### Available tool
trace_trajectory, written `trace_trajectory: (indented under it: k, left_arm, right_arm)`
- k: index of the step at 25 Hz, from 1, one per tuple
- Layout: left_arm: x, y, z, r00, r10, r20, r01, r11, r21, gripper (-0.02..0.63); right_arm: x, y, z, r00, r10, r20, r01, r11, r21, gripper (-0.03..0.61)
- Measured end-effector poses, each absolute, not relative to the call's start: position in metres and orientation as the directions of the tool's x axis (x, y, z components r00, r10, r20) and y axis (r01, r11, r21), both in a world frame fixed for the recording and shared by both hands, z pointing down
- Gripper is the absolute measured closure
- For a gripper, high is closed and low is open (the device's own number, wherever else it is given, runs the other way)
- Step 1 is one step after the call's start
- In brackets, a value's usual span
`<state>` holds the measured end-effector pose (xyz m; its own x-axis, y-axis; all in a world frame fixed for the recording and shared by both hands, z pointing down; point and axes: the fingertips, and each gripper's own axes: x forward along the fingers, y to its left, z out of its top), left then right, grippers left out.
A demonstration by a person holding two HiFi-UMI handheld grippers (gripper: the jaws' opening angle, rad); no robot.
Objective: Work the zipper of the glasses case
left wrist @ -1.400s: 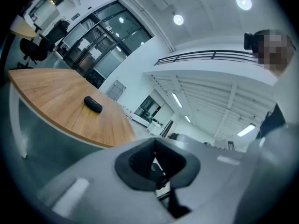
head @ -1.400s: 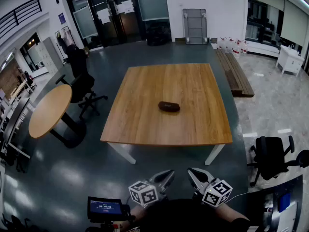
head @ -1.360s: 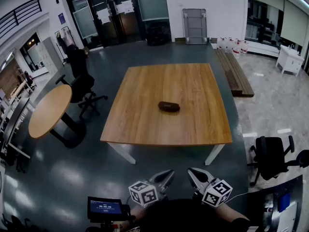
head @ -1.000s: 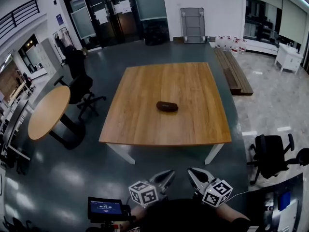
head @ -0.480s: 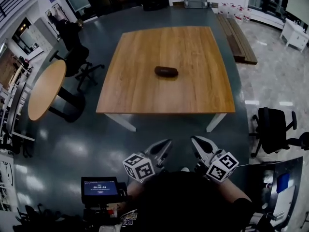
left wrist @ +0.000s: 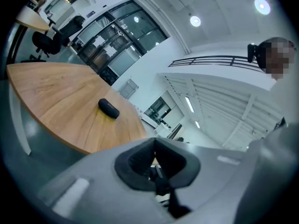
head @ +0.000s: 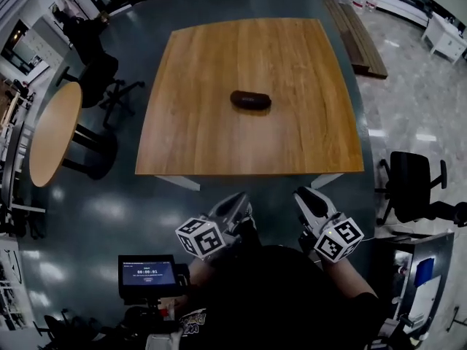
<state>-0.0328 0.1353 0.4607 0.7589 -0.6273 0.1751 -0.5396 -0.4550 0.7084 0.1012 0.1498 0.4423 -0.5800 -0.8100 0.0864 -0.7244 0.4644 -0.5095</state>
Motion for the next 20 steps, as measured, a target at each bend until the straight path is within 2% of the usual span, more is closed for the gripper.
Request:
trace_trajectory:
  k: [6,10,14,16,20]
  left_arm:
    - [-0.045,0.036,0.454,0.821,-0.548,0.162,-0.479,-0.505,0.718,0.614]
    - [-0.064,-0.007,0.459,0.849,-0.501,0.170,-0.451,-0.518,0.727,0.614]
    - [-0.091,-0.033,0.474,0.853,-0.483,0.197,-0.448,-0.486,0.750,0.615]
    - [-0.096,-0.036,0.481,0.852,-0.482,0.205,-0.449,-0.469,0.761,0.614]
    - [-0.106,-0.042,0.484,0.830,-0.517,0.211,-0.472,-0.446,0.760,0.615]
  right_arm:
    - [0.075,0.047,0.481,-0.563,-0.792,0.237,-0.809,0.469,-0.353,0.430]
    - [0.060,-0.033,0.530,-0.535,-0.728,0.429,-0.818,0.573,-0.048,0.350]
    - [0.055,-0.114,0.588,-0.424,-0.635,0.645,-0.655,0.707,0.266,0.313]
    - [0.059,-0.142,0.612,-0.376,-0.587,0.717,-0.576,0.754,0.316,0.272]
    - [0.063,-0.184,0.644,-0.331,-0.512,0.793,-0.441,0.827,0.349,0.259]
